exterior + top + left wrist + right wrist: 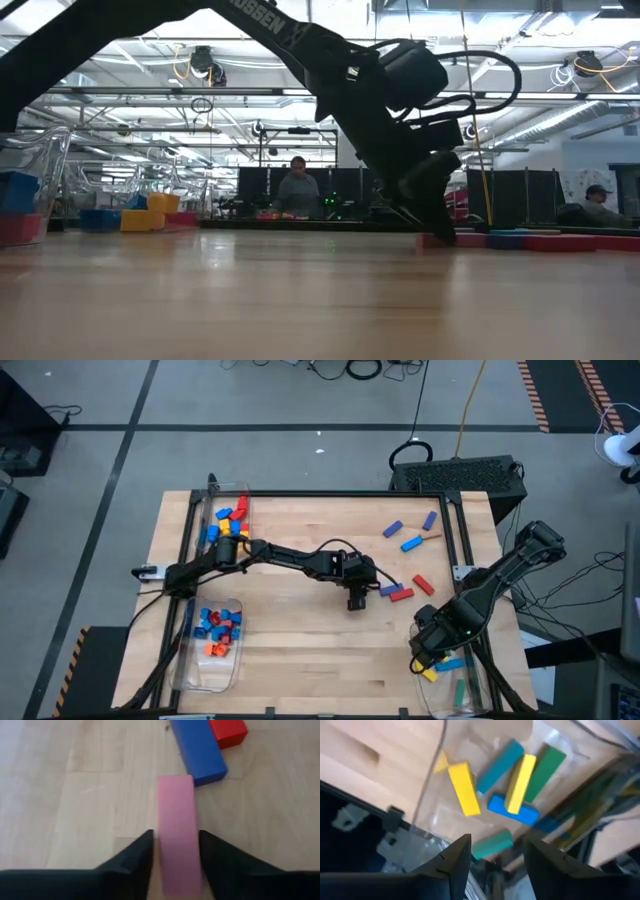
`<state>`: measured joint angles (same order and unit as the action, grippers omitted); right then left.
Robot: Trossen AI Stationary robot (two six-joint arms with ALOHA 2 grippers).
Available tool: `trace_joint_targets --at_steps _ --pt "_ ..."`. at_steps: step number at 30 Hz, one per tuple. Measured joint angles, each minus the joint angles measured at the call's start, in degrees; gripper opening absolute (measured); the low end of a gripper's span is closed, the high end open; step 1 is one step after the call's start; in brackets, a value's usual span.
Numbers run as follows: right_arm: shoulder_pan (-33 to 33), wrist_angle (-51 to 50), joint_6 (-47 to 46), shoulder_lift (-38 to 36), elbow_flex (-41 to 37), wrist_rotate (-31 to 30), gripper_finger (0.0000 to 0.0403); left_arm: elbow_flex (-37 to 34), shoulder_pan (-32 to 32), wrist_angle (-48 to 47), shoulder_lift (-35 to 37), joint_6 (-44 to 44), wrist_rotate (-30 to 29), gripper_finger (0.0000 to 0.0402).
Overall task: Sort blocks by size
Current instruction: Put the pink rectangular block into the bottom right transparent bin
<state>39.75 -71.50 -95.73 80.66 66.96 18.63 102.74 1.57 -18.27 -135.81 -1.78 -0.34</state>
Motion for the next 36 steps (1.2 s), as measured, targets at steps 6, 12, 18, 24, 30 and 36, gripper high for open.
trace_joint_targets --at_steps 6,12,18,24,30,36 --pt "0.9 3.2 -4.8 -1.1 0.0 -6.3 0.014 0.0 0.5 -0.5 0.0 1.7 0.1 0.0102" --pt "1.2 5.9 -7.6 -4.7 0.0 -16.8 0.0135 0.7 0.5 -2.5 0.9 2.9 0.6 0.0102" --pt "1.1 4.7 -9.9 -7.0 0.0 -26.5 0.0135 1.7 0.5 -6.1 6.2 2.4 0.7 0.0102" --pt "0.0 4.5 -8.6 -7.5 0.0 -31.3 0.0135 1.9 0.1 -3.8 13.9 -1.6 0.5 0.0102" --pt "-0.7 5.2 -8.2 -10.1 0.6 -42.1 0.0135 1.9 0.0 -3.4 19.7 -5.5 0.2 0.0102" --pt "-1.4 4.9 -7.8 -14.7 4.0 -60.4 0.0135 2.0 -0.3 -3.0 21.8 -9.7 0.1 0.0102"
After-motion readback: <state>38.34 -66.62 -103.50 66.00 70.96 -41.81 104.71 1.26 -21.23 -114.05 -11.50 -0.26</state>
